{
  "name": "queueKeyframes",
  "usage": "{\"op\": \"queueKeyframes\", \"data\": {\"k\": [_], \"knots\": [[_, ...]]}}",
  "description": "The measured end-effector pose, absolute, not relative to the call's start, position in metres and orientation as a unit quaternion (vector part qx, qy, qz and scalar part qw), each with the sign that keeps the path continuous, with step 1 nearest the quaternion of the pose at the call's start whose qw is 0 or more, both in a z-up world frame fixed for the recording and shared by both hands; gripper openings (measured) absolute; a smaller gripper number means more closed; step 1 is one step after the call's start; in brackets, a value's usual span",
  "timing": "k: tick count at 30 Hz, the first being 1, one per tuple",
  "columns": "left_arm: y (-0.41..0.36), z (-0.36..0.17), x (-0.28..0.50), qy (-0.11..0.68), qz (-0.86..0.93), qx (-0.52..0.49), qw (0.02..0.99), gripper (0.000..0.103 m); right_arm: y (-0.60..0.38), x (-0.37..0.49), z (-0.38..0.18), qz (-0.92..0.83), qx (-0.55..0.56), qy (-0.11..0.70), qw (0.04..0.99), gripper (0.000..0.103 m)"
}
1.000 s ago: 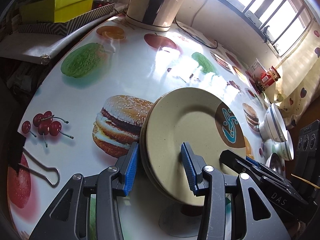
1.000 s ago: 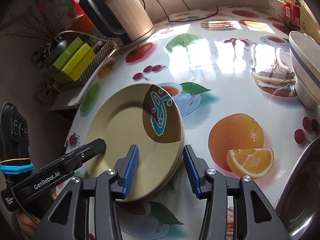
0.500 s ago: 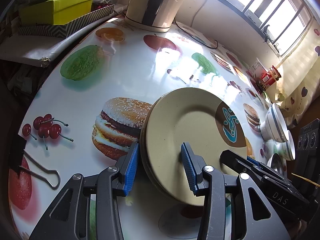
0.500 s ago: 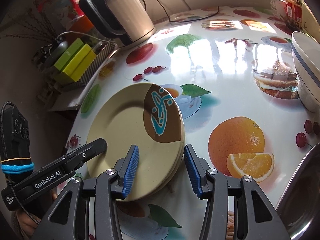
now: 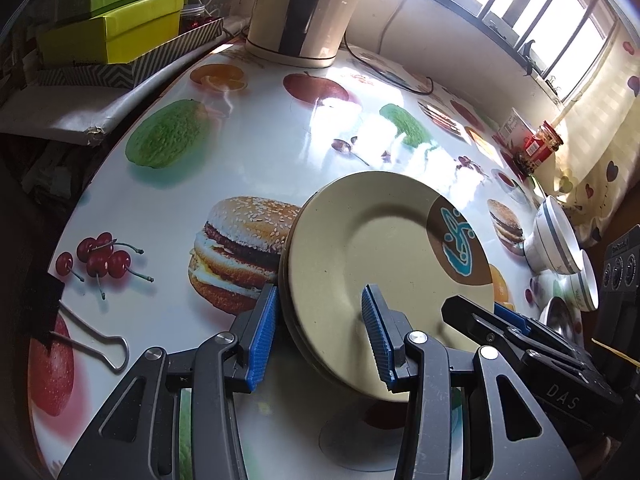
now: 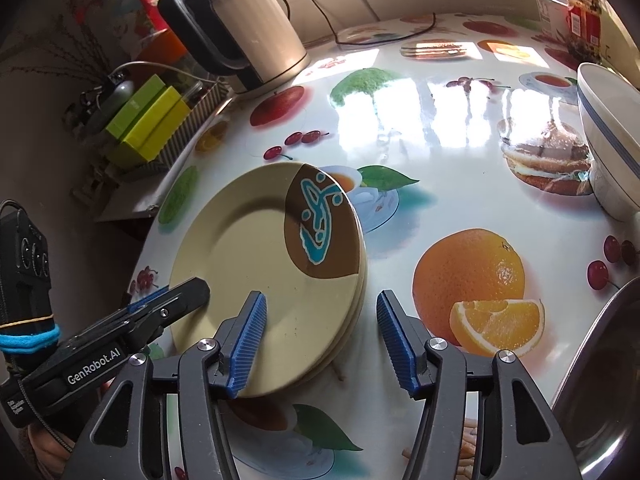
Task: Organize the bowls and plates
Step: 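Move both grippers away from the plates toward the white bowls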
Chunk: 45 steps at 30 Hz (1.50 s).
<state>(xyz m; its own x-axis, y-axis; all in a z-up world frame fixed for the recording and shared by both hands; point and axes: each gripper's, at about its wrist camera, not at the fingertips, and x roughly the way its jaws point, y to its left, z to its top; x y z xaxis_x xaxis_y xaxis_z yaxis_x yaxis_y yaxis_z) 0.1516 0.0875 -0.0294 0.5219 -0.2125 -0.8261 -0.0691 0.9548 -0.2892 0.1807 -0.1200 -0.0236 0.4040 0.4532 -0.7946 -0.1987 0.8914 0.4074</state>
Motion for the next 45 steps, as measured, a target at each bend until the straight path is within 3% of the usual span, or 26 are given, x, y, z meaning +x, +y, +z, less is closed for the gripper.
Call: {"op": "queueKeyframes", "data": {"k": [7,26,45], "knots": [[0.085,-0.015,0.138,0.469,-0.029,-0.123,0.874,0.05,-0.125,0.172,-0.014,0.187,0.113,0.493,0.842,0.064],[0.031,0.034,0.116,0.425,-0.055,-0.06,0.902,0.051,-0.171,0.13,0.04,0.145,0.091,0.433,0.885,0.066],[-0.065,0.041,0.159,0.429,-0.173,-0.053,0.885,0.051,-0.271,0.123,0.057,0.03,0.11,0.406,0.907,0.066]]}}
